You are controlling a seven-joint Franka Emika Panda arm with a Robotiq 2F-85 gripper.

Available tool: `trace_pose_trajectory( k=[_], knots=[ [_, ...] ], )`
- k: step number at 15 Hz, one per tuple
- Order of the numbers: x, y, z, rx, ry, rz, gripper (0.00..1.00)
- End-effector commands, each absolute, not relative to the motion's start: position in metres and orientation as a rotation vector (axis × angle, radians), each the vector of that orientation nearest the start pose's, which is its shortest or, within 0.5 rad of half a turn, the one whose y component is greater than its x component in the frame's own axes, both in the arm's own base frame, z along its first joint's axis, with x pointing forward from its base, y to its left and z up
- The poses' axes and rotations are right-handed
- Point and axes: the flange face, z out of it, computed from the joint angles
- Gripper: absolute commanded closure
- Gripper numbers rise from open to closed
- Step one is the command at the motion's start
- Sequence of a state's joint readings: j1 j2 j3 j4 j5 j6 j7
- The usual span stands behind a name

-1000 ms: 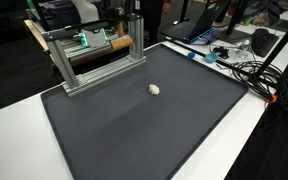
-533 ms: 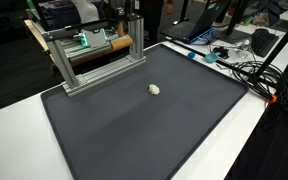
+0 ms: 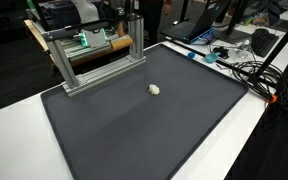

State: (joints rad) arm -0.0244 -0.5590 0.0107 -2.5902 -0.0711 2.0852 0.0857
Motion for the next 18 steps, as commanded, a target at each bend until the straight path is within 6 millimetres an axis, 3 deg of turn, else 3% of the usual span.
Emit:
trace_pose_trajectory(
  k=[1,5,6,18],
  knots=[
    [0.372,0.007,0.441,-3.242,0.132,-0.110,0.00],
    [0.357,0.006,0.440,-3.209,0.232,-0.151,0.00],
    [0.372,0.011,0.440,-3.230,0.167,-0.086,0.00],
    [0.358,0.014,0.438,-3.241,0.141,-0.172,0.00]
  ],
)
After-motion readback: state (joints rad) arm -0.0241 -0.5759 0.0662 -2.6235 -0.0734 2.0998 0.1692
